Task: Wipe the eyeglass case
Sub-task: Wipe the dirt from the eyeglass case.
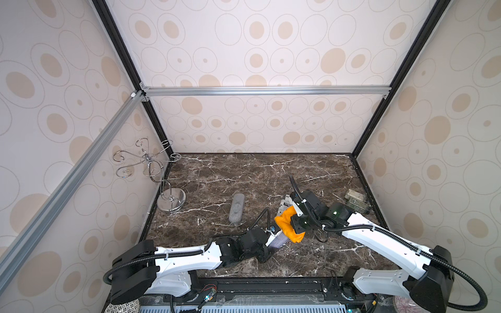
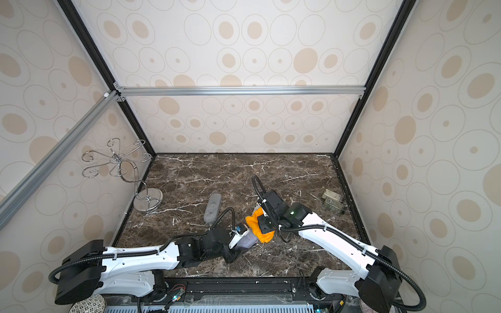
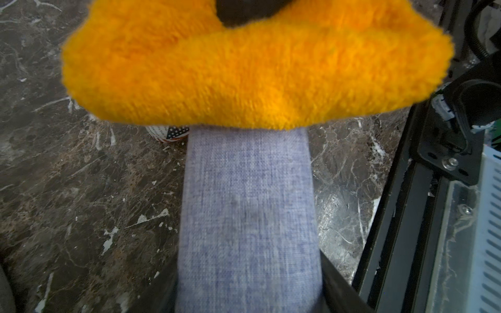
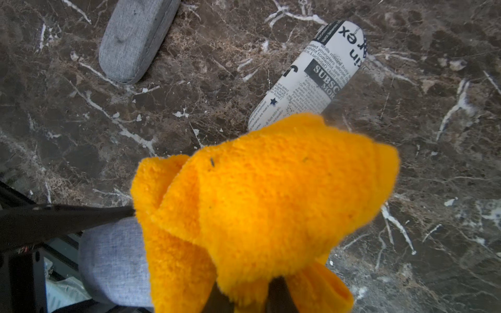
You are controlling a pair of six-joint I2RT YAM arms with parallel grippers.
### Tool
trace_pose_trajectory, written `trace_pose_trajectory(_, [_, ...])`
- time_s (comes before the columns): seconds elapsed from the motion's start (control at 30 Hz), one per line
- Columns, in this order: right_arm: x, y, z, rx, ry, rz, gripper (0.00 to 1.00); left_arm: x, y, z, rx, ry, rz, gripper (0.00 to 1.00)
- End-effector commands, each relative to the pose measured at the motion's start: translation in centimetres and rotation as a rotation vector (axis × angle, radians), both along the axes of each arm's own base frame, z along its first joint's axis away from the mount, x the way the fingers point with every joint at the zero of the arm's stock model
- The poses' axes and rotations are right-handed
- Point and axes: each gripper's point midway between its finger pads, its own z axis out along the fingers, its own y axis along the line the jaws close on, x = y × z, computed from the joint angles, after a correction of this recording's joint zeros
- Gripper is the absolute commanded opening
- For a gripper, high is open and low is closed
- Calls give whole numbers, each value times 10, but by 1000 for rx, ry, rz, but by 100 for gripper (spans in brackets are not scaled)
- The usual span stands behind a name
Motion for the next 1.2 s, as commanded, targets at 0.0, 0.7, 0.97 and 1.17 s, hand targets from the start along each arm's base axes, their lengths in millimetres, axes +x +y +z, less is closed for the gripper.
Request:
trace_pose_trajectory(0.0, [-18,19,-3,3,63,99,0,6,-18,37,-113,-77,-8,54])
trace_pose_trajectory(0.7, [-19,-3,5,74,109,17,0,7,-18,38,-130,-69,10,53])
trace_pose_trajectory(0.97, [-44,46,-4,153,175,110,0,11,-29,40,-148,-62,14,52])
trace_pose_trajectory(1.17, [-25,-10,-12,63,151,-69,0,9,-23,41,-152,-72,14,52])
